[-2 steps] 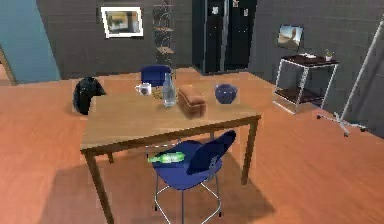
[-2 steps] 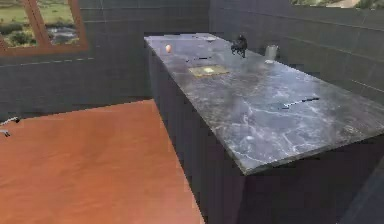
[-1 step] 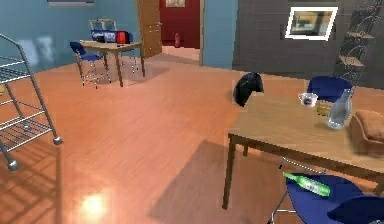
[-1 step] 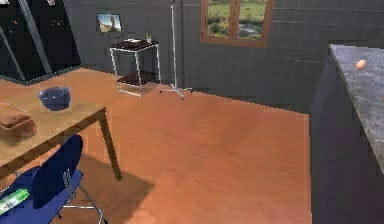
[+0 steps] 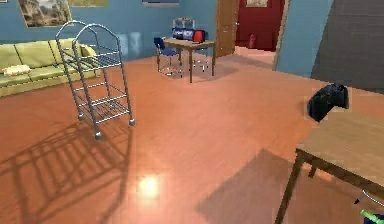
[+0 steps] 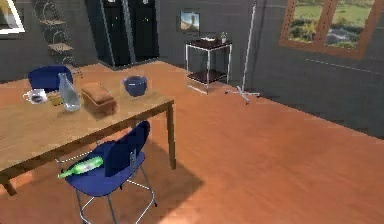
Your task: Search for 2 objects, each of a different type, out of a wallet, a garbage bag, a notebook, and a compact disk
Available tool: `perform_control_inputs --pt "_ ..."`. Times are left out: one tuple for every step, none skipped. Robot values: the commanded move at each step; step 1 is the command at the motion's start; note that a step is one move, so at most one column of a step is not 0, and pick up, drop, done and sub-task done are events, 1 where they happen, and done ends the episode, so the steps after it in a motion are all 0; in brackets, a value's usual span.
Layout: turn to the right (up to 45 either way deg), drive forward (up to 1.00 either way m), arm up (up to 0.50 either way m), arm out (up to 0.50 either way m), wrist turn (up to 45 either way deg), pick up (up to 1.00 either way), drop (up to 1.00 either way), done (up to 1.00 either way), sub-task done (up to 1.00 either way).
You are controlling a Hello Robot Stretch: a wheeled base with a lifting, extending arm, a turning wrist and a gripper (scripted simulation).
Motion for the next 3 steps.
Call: perform_control_inputs --pt "0.0 1.0 0.0 0.0 0.0 0.0 0.0 0.0 0.0" --pt "-15.0 0.0 0.0 0.0 0.0 0.0 0.0 0.0 0.0" --pt "0.0 0.2 0.0 0.0 0.0 0.0 0.0 0.0 0.0"
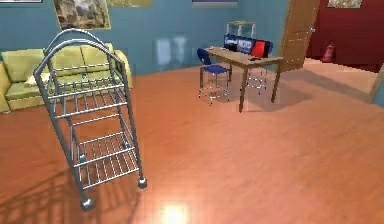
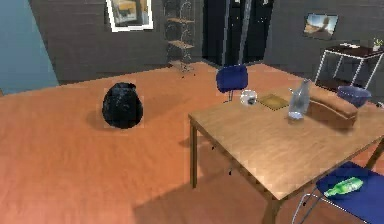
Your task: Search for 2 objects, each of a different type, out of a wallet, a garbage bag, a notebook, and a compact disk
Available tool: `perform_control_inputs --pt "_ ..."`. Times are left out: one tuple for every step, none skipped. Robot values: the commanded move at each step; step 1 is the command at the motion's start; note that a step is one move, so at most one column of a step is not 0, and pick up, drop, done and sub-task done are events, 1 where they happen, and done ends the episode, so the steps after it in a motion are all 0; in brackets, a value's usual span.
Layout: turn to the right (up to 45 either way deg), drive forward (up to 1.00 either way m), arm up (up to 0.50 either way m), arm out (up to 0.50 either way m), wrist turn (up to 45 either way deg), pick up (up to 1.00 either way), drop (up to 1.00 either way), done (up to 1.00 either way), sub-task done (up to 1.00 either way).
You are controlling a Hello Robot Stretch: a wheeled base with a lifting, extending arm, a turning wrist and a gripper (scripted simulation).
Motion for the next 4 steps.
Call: perform_control_inputs --pt "45.0 0.0 0.0 0.0 0.0 0.0 0.0 0.0 0.0" --pt "18.0 0.0 0.0 0.0 0.0 0.0 0.0 0.0 0.0" --pt "3.0 0.0 0.0 0.0 0.0 0.0 0.0 0.0 0.0" --pt "0.0 1.0 0.0 0.0 0.0 0.0 0.0 0.0 0.0"
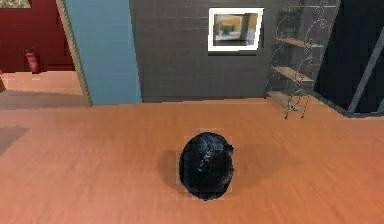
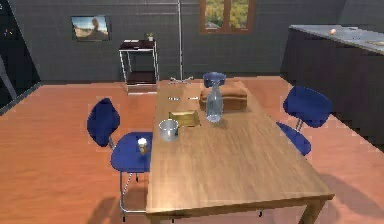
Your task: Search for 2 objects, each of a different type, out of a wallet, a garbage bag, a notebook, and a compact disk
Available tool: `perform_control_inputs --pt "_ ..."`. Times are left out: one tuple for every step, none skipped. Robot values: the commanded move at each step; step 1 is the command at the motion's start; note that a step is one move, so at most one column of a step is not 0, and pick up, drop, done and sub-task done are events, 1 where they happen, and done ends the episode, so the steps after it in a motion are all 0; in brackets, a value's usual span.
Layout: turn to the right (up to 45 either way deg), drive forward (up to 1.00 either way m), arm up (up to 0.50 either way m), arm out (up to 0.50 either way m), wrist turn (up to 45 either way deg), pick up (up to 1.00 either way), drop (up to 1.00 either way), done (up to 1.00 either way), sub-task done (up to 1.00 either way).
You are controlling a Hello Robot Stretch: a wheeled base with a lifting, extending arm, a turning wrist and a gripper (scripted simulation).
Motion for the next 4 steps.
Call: perform_control_inputs --pt "0.0 0.3 0.0 0.0 0.0 0.0 0.0 0.0 0.0" --pt "-15.0 0.0 0.0 0.0 0.0 0.0 0.0 0.0 0.0" --pt "0.0 0.05 0.0 0.0 0.0 0.0 0.0 0.0 0.0" --pt "21.0 0.0 0.0 0.0 0.0 0.0 0.0 0.0 0.0"
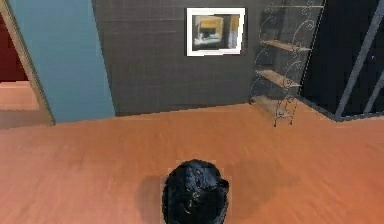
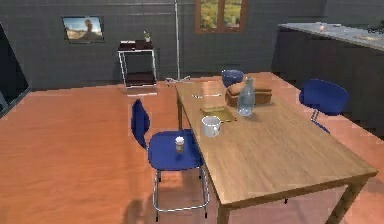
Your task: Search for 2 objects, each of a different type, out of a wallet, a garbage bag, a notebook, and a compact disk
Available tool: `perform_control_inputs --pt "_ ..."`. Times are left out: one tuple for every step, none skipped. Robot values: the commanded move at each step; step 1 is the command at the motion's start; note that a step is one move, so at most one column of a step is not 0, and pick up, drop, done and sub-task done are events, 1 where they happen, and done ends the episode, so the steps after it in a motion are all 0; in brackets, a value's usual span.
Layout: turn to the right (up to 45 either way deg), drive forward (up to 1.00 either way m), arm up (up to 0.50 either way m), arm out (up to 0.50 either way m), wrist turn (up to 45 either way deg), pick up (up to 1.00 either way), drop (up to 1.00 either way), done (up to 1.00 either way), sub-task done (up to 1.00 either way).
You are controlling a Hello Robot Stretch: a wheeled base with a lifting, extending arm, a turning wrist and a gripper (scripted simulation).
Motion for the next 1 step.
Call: perform_control_inputs --pt "0.0 0.0 0.0 0.0 0.0 0.0 0.0 1.0 0.0"
